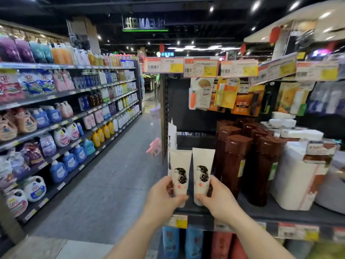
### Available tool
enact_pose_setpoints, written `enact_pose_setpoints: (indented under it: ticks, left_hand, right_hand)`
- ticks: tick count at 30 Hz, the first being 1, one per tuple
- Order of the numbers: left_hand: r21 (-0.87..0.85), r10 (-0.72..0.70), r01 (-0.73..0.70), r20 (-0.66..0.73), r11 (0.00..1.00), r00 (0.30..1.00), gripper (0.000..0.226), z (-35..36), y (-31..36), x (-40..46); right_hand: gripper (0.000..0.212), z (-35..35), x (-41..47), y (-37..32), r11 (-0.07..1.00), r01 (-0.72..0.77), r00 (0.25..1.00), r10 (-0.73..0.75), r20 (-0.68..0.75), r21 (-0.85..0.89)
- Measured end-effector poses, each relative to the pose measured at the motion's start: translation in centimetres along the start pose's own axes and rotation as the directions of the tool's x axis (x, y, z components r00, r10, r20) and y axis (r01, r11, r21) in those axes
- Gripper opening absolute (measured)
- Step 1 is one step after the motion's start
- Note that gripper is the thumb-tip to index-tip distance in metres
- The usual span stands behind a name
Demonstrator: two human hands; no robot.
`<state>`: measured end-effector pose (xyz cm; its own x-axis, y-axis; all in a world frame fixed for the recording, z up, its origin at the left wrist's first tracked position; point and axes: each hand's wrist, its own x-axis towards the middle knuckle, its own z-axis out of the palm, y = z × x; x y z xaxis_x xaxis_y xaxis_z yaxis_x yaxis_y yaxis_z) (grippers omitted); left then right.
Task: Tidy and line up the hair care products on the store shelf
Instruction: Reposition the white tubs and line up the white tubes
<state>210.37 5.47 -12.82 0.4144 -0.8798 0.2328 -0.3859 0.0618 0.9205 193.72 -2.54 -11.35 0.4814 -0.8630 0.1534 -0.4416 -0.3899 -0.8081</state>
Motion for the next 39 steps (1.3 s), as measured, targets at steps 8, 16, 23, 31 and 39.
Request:
enact_pose_setpoints:
  ticks: [8,16,23,31,39]
  left_hand:
    - [0.036,0.049,-0.051,0.058,0.998,0.997,0.047,0.3,0.3,0.9]
    - [0.081,0.030,-0.030,0.001,0.996,1.000,0.044,0.7,0.0,0.8]
    - [0.166,-0.031,0.019,0.066,0.986,0.997,0.025,0.8,0.0,0.8]
    - [0.203,-0.045,0.023,0.106,0.979,0.993,0.026,1.0,-0.1,1.2]
    - [0.246,-0.054,0.017,0.145,0.969,0.988,0.023,0.9,0.0,1.2]
  right_hand:
    - [0.033,0.6,-0.5,0.0,0.998,-0.017,0.992,0.010,-0.124,-0.053]
    - [0.032,0.8,-0.6,0.4,0.997,-0.021,0.989,0.010,-0.147,-0.076]
    - [0.032,0.4,-1.0,0.7,0.990,-0.041,0.987,0.018,-0.158,-0.138]
    - [0.035,0.4,-1.2,0.7,0.984,-0.056,0.986,0.027,-0.166,-0.171]
    - [0.037,0.4,-1.3,0.8,0.981,-0.082,0.985,0.052,-0.167,-0.173]
